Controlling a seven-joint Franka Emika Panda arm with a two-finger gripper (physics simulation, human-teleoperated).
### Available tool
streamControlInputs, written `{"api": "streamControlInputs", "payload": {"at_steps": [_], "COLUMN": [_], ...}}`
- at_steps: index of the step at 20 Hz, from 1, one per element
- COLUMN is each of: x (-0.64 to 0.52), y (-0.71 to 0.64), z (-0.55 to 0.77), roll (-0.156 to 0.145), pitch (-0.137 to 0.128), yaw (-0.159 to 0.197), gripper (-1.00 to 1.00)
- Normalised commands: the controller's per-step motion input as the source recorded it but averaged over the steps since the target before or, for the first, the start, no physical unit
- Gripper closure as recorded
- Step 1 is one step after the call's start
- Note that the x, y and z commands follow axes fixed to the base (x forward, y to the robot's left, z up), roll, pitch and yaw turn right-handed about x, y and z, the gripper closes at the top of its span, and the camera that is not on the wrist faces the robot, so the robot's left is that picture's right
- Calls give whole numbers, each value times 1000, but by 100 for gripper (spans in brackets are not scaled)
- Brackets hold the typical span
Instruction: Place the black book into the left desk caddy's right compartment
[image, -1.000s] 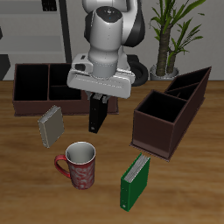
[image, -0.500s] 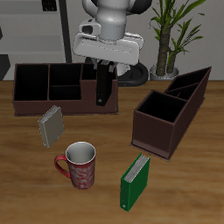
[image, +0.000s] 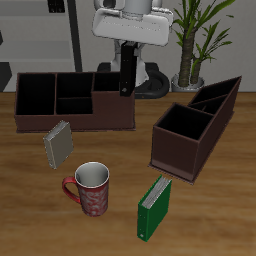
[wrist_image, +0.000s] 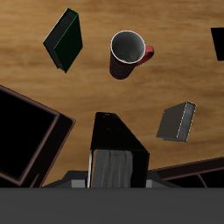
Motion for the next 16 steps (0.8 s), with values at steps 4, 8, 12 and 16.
{"api": "streamControlInputs", "payload": {"at_steps": [4, 8, 12, 16], "x": [-149, -113, -94, 52], "y": [243, 204, 437, 363], "z": [293, 248, 261, 57], "roll": [29, 23, 46, 46], "pitch": [-34, -23, -5, 35], "yaw": [15, 9, -18, -3], "gripper": [100, 100, 100, 100]}}
